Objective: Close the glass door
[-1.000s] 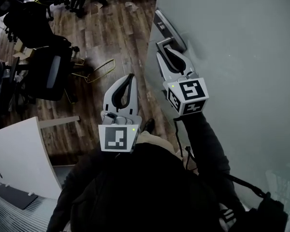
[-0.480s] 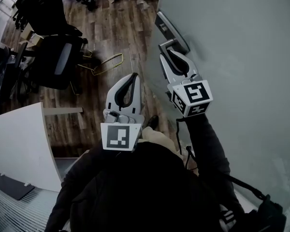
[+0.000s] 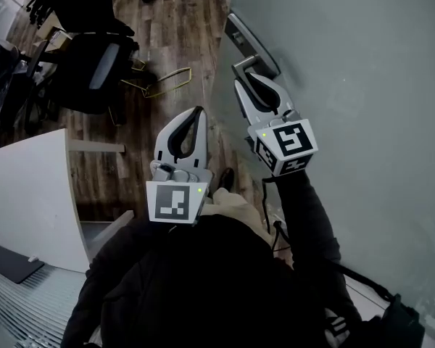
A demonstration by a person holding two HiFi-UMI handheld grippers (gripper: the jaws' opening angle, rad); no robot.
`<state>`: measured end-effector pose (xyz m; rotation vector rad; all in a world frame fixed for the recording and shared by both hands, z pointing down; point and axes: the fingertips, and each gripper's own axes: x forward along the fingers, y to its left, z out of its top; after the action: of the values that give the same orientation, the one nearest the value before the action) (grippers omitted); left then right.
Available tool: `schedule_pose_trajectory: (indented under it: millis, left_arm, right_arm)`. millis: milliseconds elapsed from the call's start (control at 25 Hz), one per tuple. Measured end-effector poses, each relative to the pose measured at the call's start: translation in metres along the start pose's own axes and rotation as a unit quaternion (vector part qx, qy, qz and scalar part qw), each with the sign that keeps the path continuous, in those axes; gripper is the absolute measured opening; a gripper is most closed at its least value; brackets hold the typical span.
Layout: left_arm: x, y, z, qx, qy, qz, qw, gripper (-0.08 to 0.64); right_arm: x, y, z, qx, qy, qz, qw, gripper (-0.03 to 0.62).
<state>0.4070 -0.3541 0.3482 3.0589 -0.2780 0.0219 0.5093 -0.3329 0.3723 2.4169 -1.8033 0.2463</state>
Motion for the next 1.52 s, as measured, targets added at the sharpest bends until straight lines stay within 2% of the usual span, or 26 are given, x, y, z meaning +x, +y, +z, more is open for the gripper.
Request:
schedule_pose_trajectory:
  millis: [240, 440, 640, 920, 1240, 1520]
  left_arm:
    - [0.007, -0.019, 0.011, 0.006, 0.003, 0.027, 0.9996, -0.003]
    - [-0.074, 0.008, 0.005, 0.004, -0.010, 0.063, 0.9979, -0.003]
    - [-0.097, -0.013, 0.008, 0.007, -0.010, 0.104, 0.9945, -0.003]
    - [-0.163, -0.002, 0.003, 0.000, -0.014, 0.154, 0.9880, -0.003]
    - [-0.214, 0.013, 0.008, -0.003, -0.014, 0.161, 0.9869, -0.003]
    - [-0.273, 0.021, -0.003, 0.000, -0.009, 0.162, 0.9867, -0.003]
  right_arm:
    - [-0.008, -0.001, 0.008, 0.001, 0.000, 0.035, 0.999, 0.069]
    - [-0.008, 0.082, 0.002, -0.012, -0.003, 0.051, 0.999, 0.069]
    - [-0.015, 0.084, 0.003, -0.016, 0.003, 0.069, 0.997, 0.069]
    - [-0.021, 0.134, -0.003, -0.019, 0.001, 0.100, 0.995, 0.069]
    - [-0.033, 0.189, -0.001, -0.026, 0.003, 0.130, 0.991, 0.067]
    - [-0.053, 0.253, -0.009, -0.035, -0.005, 0.165, 0.986, 0.067]
